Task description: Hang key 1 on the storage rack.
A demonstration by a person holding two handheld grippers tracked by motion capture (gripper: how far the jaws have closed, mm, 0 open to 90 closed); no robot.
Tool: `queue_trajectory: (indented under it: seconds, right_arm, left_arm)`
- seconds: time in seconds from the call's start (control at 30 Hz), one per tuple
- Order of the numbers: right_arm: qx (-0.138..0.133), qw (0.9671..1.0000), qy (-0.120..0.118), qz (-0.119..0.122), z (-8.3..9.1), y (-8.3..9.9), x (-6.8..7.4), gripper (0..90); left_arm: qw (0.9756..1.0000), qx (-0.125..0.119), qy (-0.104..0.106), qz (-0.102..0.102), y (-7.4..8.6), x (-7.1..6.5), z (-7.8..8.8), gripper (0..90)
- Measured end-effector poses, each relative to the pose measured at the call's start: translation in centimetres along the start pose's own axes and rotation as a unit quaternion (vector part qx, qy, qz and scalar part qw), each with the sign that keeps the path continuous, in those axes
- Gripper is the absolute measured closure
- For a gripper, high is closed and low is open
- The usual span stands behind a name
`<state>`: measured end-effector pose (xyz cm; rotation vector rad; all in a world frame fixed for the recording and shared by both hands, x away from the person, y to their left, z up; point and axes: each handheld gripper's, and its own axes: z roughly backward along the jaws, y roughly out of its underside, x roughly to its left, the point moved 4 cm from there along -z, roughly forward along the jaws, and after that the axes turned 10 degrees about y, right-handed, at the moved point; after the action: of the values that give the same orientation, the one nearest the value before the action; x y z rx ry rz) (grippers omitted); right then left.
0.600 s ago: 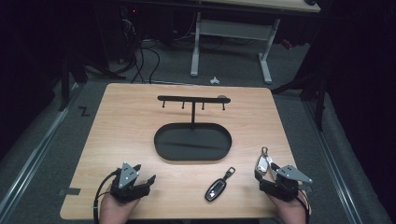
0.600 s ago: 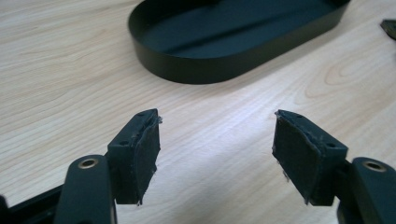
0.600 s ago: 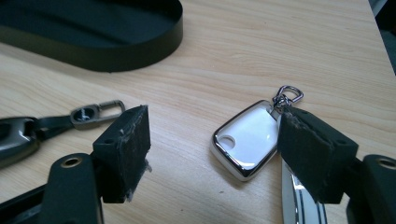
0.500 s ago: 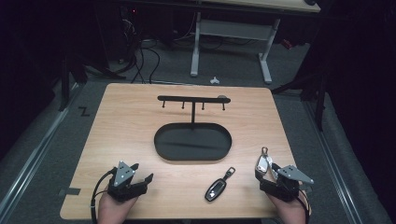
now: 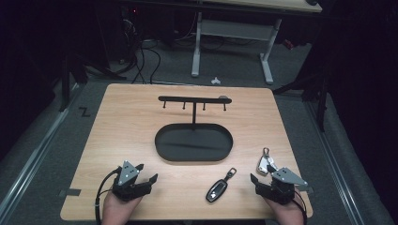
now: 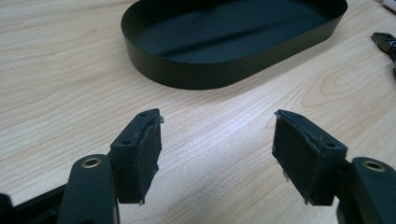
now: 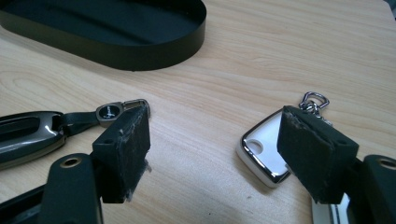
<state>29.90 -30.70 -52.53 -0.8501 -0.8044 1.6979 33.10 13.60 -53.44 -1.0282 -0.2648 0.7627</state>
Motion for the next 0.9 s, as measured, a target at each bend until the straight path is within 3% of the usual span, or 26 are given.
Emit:
queue_trajectory:
  seconds: [0.33,0.53,0.73,0.87,0.9]
  right_arm:
    - [0.007,0.9999,-0.012,-0.003,0.21,0.12,-0.28,32.7]
    - [-0.011,0.9999,0.007,-0.009,0.38,-0.01,-0.43,30.6]
    - [0.015,0.9998,-0.001,-0.01,0.15,0.14,-0.52,27.1]
    - [0.042,0.9985,-0.02,-0.029,0.1,0.23,-0.8,24.7]
    - [0.059,0.9973,-0.025,-0.036,0.13,0.3,-0.91,23.9]
  left_arm:
    - [0.9999,-0.009,-0.01,-0.003,-0.04,0.25,0.32,33.0]
    - [0.9999,-0.007,-0.009,-0.005,0.07,0.35,0.29,32.3]
    - [0.9999,-0.005,-0.006,-0.011,0.11,0.25,0.26,32.2]
    - [0.9999,-0.006,-0.004,-0.014,0.14,0.17,0.24,32.0]
    - [0.9998,-0.006,-0.004,-0.017,0.11,0.09,0.25,31.8]
